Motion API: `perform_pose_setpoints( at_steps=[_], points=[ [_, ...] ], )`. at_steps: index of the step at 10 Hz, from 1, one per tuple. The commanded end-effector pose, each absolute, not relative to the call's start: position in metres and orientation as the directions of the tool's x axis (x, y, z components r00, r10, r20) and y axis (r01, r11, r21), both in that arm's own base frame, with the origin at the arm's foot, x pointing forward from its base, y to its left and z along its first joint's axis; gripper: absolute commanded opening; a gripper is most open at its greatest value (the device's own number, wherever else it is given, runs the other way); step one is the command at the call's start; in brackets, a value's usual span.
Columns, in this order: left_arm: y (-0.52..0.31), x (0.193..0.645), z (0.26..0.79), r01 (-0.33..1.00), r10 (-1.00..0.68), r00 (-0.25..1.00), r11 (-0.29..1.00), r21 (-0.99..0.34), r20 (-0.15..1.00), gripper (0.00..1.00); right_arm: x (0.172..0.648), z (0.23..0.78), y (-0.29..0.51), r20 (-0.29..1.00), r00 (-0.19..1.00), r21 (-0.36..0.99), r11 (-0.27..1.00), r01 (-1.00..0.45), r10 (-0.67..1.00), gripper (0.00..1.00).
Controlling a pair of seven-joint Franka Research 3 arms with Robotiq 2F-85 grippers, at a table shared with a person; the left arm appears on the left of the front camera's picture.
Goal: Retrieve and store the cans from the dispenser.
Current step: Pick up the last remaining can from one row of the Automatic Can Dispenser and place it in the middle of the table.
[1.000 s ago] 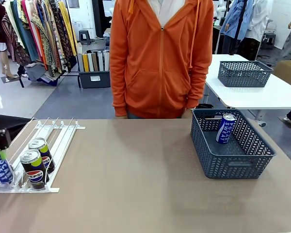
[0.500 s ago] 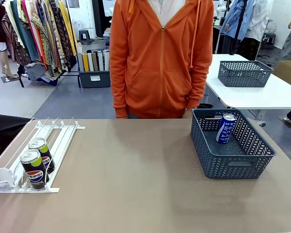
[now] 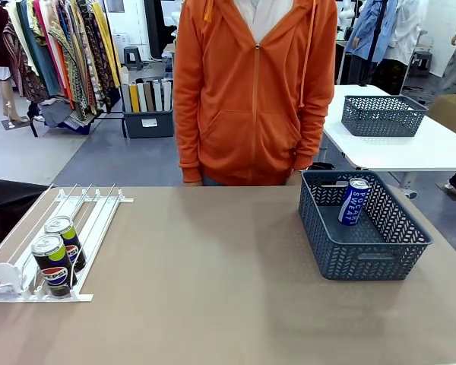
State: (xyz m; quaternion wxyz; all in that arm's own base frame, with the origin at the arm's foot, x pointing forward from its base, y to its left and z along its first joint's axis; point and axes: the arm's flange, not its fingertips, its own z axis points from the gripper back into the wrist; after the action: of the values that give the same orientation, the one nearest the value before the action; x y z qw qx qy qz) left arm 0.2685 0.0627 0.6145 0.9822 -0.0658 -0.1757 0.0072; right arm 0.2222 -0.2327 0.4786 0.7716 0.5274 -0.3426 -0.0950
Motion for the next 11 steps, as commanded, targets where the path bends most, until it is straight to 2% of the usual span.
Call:
perform_pose_setpoints(
  at_steps=[1, 2, 3, 5, 8, 9, 11],
  points=[
    [0.068, 0.267, 0.615, 0.002, 0.049, 0.936, 0.989, -0.145, 0.348, 0.0, 0.224, 0.481, -0.233, 0.454, 0.729, 0.872, 0.425, -0.244, -0.512, 1.0],
    [0.058, 0.275, 0.614, -0.065, 0.122, 0.934, 0.982, -0.176, 0.337, 0.0, 0.224, 0.481, -0.233, 0.454, 0.729, 0.872, 0.425, -0.244, -0.512, 1.0],
    [0.034, 0.291, 0.62, -0.035, 0.124, 0.92, 0.971, -0.235, 0.373, 0.0, 0.224, 0.481, -0.233, 0.454, 0.729, 0.872, 0.425, -0.244, -0.512, 1.0],
    [-0.05, 0.337, 0.626, 0.1, 0.004, 0.927, 0.96, -0.26, 0.374, 0.0, 0.224, 0.481, -0.233, 0.454, 0.729, 0.872, 0.425, -0.244, -0.512, 1.0],
    [-0.235, 0.401, 0.578, 0.404, -0.371, 0.903, 0.905, -0.137, 0.215, 0.0, 0.224, 0.481, -0.233, 0.454, 0.729, 0.872, 0.425, -0.244, -0.512, 1.0],
    [-0.286, 0.411, 0.553, 0.452, -0.434, 0.884, 0.888, -0.088, 0.172, 0.0, 0.224, 0.481, -0.233, 0.454, 0.729, 0.872, 0.425, -0.244, -0.512, 1.0],
    [-0.349, 0.426, 0.508, 0.51, -0.498, 0.852, 0.859, -0.038, 0.164, 0.0, 0.224, 0.481, -0.233, 0.454, 0.729, 0.872, 0.425, -0.244, -0.512, 1.0]
  ],
)
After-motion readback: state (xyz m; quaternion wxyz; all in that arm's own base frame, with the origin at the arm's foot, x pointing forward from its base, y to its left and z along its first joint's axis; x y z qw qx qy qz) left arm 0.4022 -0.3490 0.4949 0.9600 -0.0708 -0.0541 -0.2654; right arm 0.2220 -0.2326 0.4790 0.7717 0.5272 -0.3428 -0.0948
